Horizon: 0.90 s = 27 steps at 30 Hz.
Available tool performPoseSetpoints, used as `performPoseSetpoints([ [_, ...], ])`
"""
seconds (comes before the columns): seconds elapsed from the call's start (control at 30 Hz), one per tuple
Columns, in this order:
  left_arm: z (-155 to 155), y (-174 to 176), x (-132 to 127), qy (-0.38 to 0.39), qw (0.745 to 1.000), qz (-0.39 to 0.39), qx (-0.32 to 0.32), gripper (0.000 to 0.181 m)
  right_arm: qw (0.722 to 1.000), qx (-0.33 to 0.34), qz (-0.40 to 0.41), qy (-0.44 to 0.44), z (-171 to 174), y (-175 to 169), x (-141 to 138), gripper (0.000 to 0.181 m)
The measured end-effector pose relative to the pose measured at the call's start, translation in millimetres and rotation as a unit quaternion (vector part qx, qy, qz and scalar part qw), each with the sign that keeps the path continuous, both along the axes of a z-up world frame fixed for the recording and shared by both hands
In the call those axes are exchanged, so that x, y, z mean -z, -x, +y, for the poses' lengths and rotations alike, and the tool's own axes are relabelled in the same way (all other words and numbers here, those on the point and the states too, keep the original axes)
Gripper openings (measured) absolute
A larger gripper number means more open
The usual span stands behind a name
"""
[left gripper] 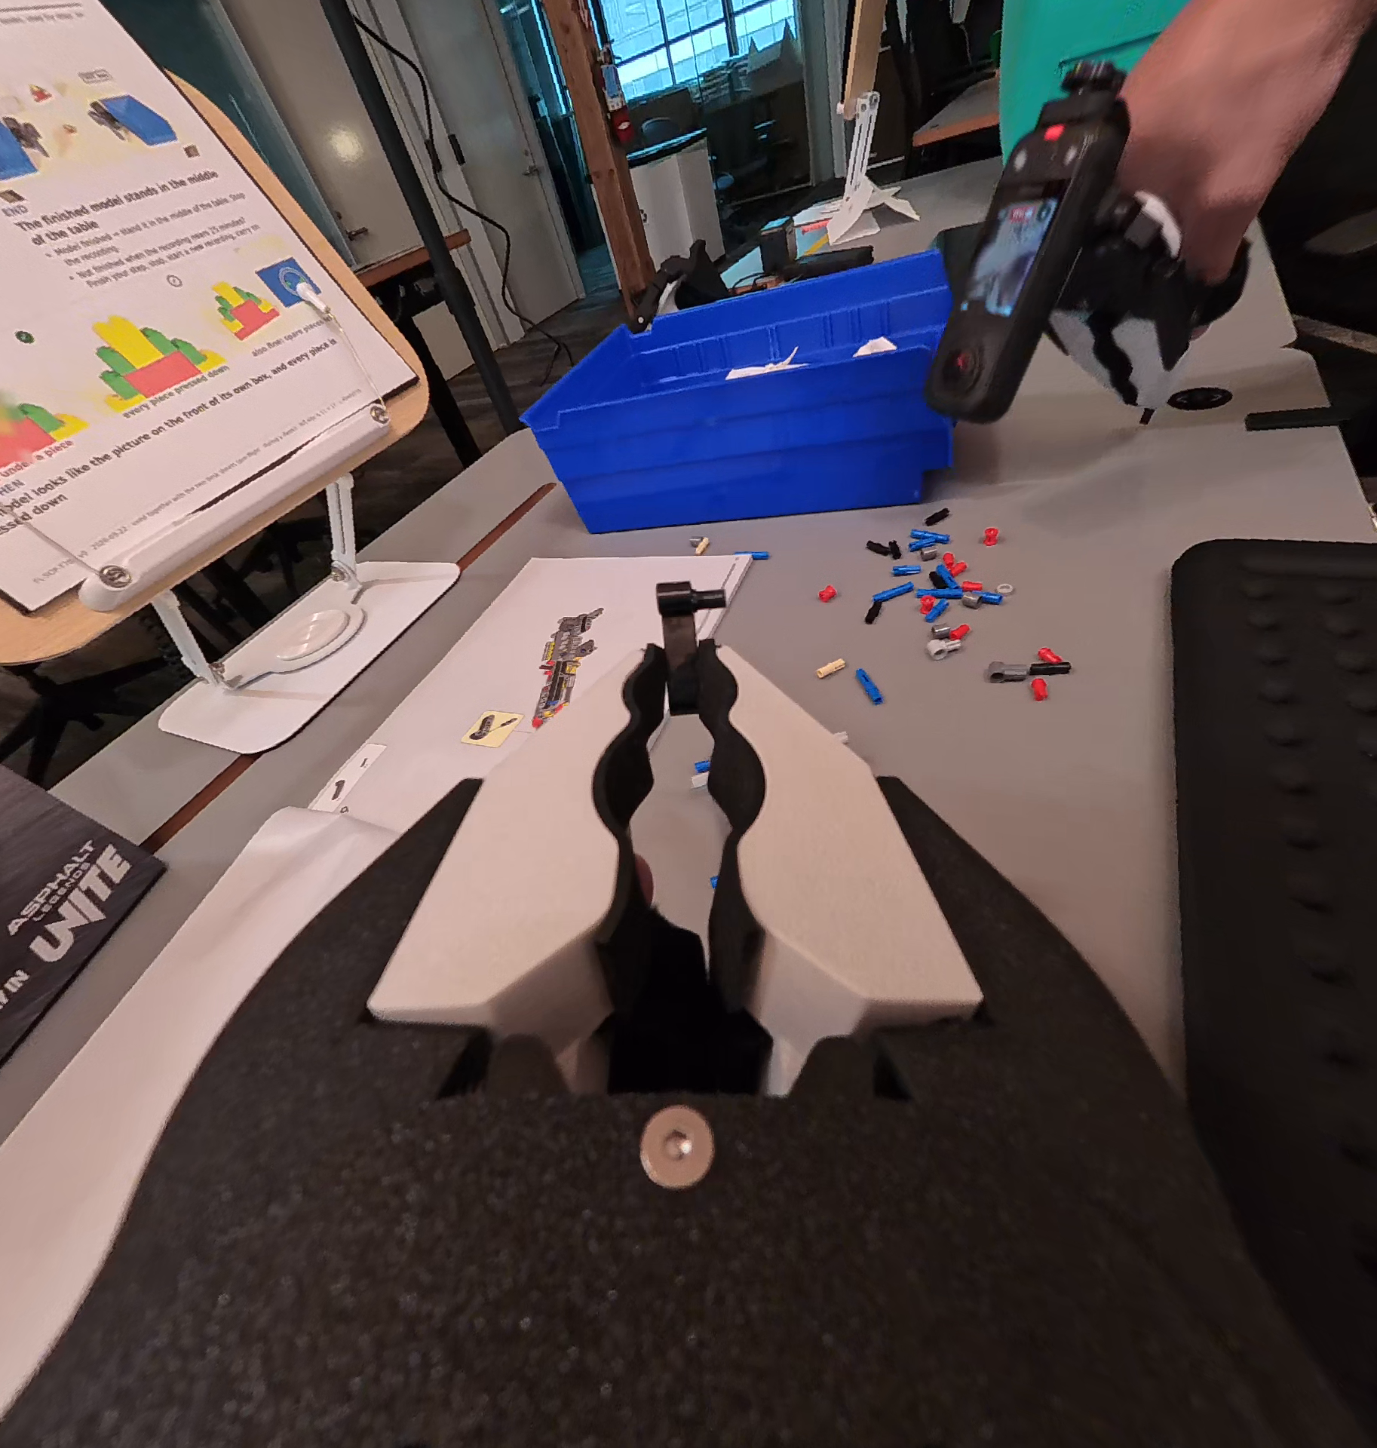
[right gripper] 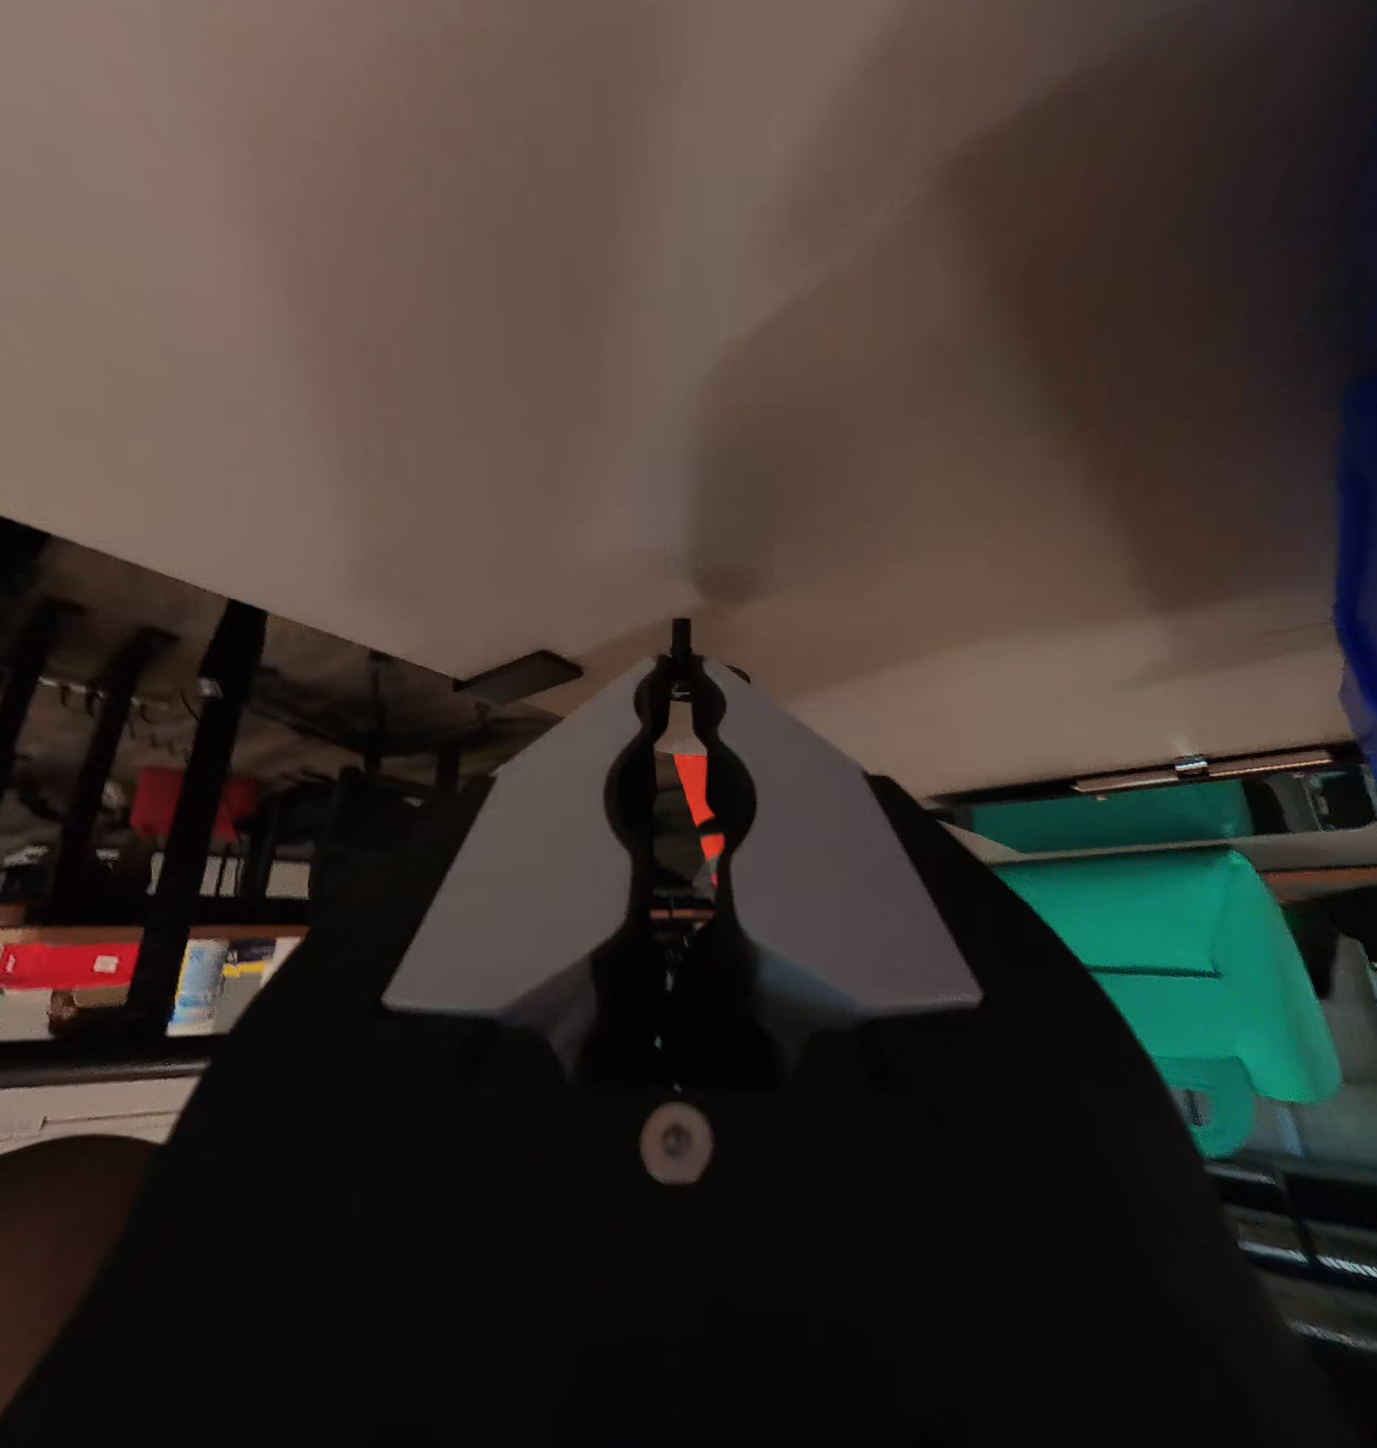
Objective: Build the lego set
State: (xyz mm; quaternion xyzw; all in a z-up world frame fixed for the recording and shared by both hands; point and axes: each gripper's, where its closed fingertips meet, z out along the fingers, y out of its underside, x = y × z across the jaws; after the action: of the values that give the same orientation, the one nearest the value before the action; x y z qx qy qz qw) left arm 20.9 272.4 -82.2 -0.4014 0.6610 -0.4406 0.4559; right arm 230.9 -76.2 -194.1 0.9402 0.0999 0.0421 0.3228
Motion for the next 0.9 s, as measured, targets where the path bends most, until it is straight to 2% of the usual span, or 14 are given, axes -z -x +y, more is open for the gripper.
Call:
performPoseSetpoints([
  [0.27,-2.8,0.5,-0.1,-0.005,1.000,0.000,0.004,0.007,0.998,-0.018,-0.001,0.053,-2.6,3.3,8.6,0.003],
  [0.9,-3.1,0.2,0.3,-0.007,1.000,0.001,0.002,0.007,0.999,-0.021,0.009,0.044,5.5,6.9,10.2,0.005],
])
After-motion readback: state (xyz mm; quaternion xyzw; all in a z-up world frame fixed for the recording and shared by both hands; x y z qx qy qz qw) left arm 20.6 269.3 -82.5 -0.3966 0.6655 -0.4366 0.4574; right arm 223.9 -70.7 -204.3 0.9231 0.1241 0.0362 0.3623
